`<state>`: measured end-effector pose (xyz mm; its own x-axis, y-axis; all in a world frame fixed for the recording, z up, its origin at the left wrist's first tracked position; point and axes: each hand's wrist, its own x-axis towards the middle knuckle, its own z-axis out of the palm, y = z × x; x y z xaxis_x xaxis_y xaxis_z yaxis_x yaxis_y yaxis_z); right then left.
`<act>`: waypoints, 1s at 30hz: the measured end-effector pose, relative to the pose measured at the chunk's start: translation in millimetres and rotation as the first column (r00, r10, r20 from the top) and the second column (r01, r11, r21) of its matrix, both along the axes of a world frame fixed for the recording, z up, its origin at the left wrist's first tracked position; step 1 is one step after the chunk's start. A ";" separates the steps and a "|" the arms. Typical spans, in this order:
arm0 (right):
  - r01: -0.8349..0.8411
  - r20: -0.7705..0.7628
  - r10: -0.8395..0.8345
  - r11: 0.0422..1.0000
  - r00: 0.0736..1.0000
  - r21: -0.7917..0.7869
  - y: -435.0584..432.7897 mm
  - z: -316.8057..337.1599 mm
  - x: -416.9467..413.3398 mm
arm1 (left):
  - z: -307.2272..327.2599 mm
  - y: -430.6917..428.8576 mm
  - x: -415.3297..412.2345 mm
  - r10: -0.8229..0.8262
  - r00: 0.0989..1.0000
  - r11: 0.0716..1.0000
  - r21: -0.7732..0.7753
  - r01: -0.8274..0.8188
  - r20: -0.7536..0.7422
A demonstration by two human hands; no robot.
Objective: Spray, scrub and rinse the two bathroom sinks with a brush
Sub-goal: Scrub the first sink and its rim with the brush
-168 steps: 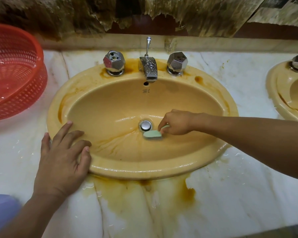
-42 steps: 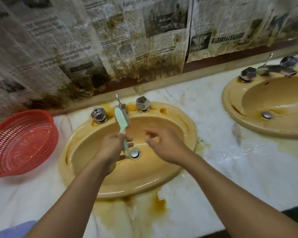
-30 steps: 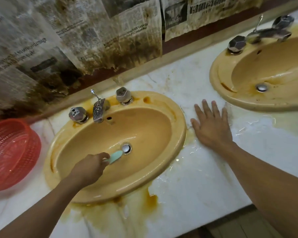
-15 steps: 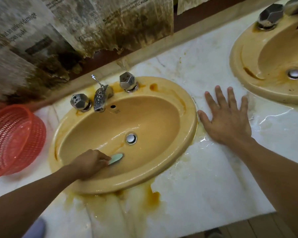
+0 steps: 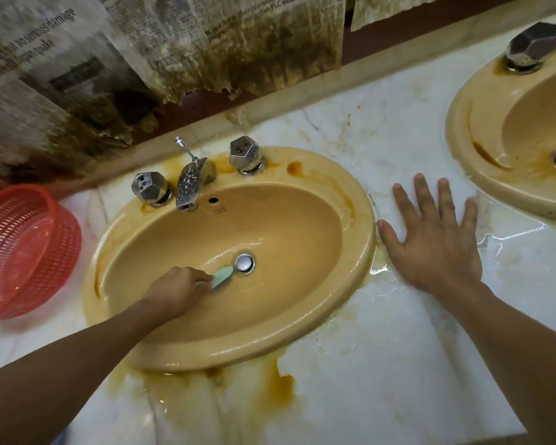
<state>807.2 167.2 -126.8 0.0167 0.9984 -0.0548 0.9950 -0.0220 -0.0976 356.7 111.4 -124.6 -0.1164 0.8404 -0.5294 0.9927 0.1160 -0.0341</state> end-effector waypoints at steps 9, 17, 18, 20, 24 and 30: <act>0.007 0.013 -0.007 1.000 1.000 0.000 -0.4 0.9 -0.5 | 6.2 29.0 26.3 -0.224 0.947 0.973 0.002 0.230 -0.231; 0.006 0.003 -0.006 1.000 1.000 -0.001 -0.6 1.5 -0.4 | 0.2 14.6 26.9 -0.136 0.969 0.987 0.052 0.149 -0.208; 0.006 0.002 -0.006 1.000 1.000 0.001 -0.8 1.6 -0.3 | -3.6 12.7 28.2 -0.102 0.977 0.991 0.063 0.116 -0.189; 0.004 -0.006 -0.004 1.000 1.000 0.006 -0.9 1.7 -0.5 | -2.1 8.9 24.6 -0.106 0.982 0.993 0.027 0.111 -0.156; 0.006 -0.019 -0.006 1.000 1.000 0.008 -0.9 2.0 -0.6 | 24.9 15.5 1.2 -0.282 0.917 0.958 -0.025 0.287 -0.281; 0.007 -0.012 -0.007 1.000 1.000 0.015 -0.3 0.1 -0.2 | 41.9 52.1 -20.6 -0.376 0.811 0.845 0.192 0.498 -0.448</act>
